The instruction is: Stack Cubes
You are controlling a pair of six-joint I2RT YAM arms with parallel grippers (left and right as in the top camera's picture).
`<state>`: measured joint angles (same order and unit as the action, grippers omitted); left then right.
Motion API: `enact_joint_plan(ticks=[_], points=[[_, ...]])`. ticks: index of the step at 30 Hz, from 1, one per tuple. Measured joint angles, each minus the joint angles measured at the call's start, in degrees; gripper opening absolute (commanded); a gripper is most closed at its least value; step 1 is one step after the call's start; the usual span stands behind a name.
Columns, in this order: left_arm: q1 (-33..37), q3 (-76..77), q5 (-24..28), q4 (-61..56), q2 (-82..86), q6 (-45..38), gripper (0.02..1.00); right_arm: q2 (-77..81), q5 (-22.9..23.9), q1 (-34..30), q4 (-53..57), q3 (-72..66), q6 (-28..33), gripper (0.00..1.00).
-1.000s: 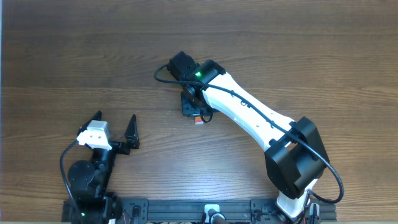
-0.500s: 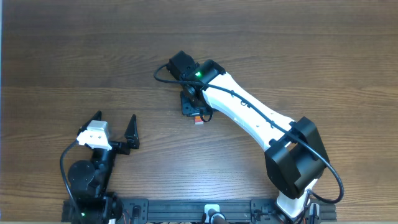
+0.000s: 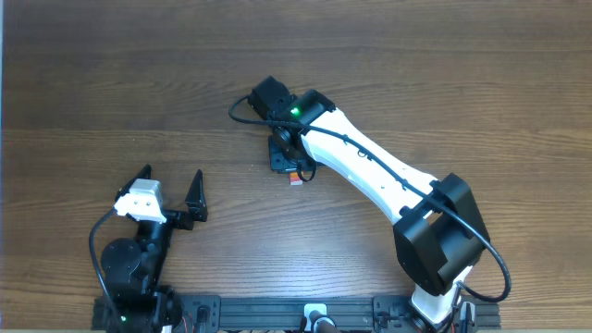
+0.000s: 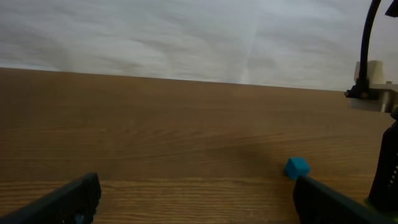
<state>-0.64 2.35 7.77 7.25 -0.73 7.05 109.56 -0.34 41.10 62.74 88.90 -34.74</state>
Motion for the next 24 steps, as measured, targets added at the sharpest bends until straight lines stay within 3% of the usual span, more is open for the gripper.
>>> enact_joint_plan(ticks=[12, 15, 24], points=[[0.00, 0.00, 0.00, 0.00, 0.00, 0.02, 0.998, 0.00, 0.00, 0.00, -0.04, -0.42, 0.02, 0.049], [0.00, 0.00, 0.00, 0.00, 0.00, 0.02, 0.996, 0.00, 0.00, 0.00, -0.04, -0.42, 0.04, 0.095], [0.00, 0.00, 0.00, 0.00, 0.00, 0.00, 0.998, 0.00, 0.00, 0.00, -0.20, -0.85, -0.26, 0.452]])
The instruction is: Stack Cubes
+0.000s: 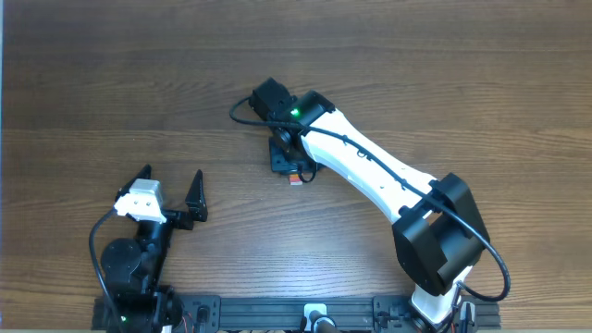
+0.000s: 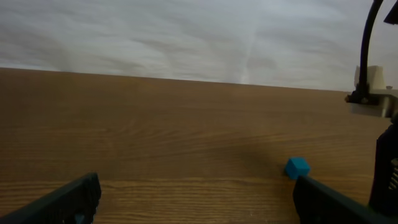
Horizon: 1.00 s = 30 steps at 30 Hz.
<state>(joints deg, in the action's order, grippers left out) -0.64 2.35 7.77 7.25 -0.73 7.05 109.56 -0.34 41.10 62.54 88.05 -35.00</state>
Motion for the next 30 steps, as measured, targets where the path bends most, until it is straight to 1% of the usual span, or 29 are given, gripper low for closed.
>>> enact_joint_plan(ticks=[4, 6, 8, 9, 10, 12, 13, 16, 21, 30], points=[[0.00, 0.00, 0.00, 0.00, 0.00, 0.02, 0.998, 0.00, -0.02, 0.00, 0.02, -0.11, 0.00, 0.507], [0.00, 0.00, 0.00, 0.00, 0.00, 0.00, 0.998, 0.00, 0.00, 0.00, 0.00, -0.13, -0.04, 0.577], [0.00, 0.00, 0.00, 0.00, 0.00, 0.02, 0.996, 0.00, 0.02, 0.00, -0.02, -0.13, 0.07, 0.680], [0.00, 0.00, 0.00, 0.00, 0.00, 0.00, 0.998, 0.00, 0.04, 0.00, -0.04, -0.13, 0.02, 0.772], [0.00, 0.00, 0.00, 0.00, 0.00, 0.00, 0.998, 0.00, -0.02, 0.00, -0.17, -0.13, -0.17, 0.831], [0.00, 0.00, 0.00, 0.00, 0.00, 0.02, 0.998, 0.00, 0.02, 0.00, -0.76, -0.13, -0.13, 0.915], [0.00, 0.00, 0.00, 0.00, 0.00, 0.02, 0.998, 0.00, 0.09, 0.00, -1.11, -0.13, 0.07, 0.934], [0.00, 0.00, 0.00, 0.00, 0.00, 0.00, 0.998, 0.00, 0.42, -0.02, -1.33, -0.11, 0.57, 0.956], [0.00, 0.00, 0.00, 0.00, 0.00, 0.00, 0.998, 0.00, 1.44, -0.26, -0.79, 1.38, 1.92, 0.963], [0.00, 0.00, -0.02, 0.00, 0.00, 0.00, 0.998, 0.52, 4.44, -2.40, 3.85, 15.10, 5.60, 0.965]])
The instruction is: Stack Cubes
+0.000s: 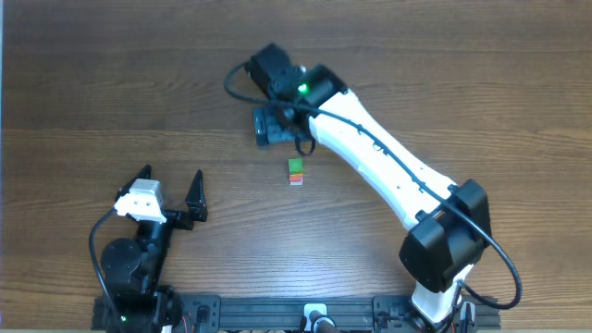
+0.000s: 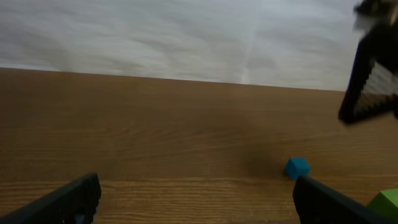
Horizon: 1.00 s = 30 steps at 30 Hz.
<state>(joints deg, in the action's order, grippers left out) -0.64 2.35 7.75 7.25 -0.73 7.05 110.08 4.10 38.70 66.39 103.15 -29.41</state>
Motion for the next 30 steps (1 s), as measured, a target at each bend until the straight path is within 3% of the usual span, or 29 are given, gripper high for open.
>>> enact_joint_plan(ticks=[9, 25, 30], points=[[0.00, 0.00, 0.02, 0.00, 0.00, 0.02, 0.998, 11.80, 1.03, -3.43, 2.58, 12.52, 1.42, 0.961], [0.00, 0.00, 0.02, 0.00, 0.00, 0.02, 0.998, 25.99, -2.10, -6.75, -1.05, 13.05, 1.07, 0.950], [0.00, 0.00, 0.02, 0.00, 0.00, 0.02, 0.998, 26.23, -3.39, -7.56, -0.85, 13.05, 0.66, 0.877]])
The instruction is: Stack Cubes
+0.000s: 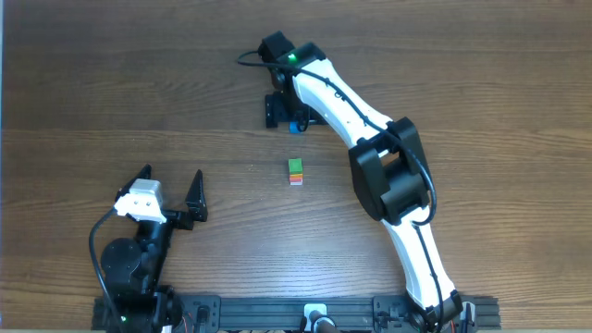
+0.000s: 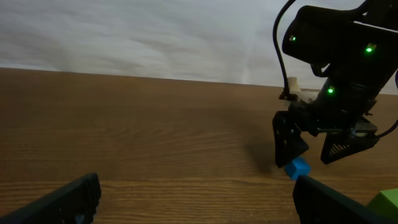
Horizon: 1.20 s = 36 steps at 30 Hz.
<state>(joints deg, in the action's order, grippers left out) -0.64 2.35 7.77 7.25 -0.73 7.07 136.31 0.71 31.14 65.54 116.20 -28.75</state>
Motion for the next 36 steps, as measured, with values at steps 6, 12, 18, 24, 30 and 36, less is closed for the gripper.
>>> enact_joint_plan(ticks=[6, 12, 18, 24, 30, 36], points=[[0.00, 0.00, 0.00, 0.00, 0.00, 0.00, 0.996, 0.81, -0.83, -0.46, 0.00, 0.04, -0.22, 0.805], [0.00, 0.00, 0.00, 0.00, 0.00, 0.00, 0.998, 1.75, -1.22, -0.46, -0.02, 0.04, -0.52, 0.632], [0.00, 0.00, 0.00, 0.00, 0.00, 0.00, 0.998, 1.75, -1.29, -0.46, -0.28, 0.07, -0.61, 0.419], [0.00, 0.00, -0.02, 0.00, 0.00, -0.02, 0.996, 1.75, -1.42, -0.33, -0.70, 0.07, -0.92, 0.272], [0.00, 0.00, 0.00, 0.00, 0.00, -0.02, 0.998, 1.75, -1.51, -0.28, -1.25, 0.07, -0.83, 0.218], [0.00, 0.00, 0.00, 0.00, 0.00, 0.00, 0.996, 1.75, -1.49, -0.28, -1.29, 0.13, -0.85, 0.132]])
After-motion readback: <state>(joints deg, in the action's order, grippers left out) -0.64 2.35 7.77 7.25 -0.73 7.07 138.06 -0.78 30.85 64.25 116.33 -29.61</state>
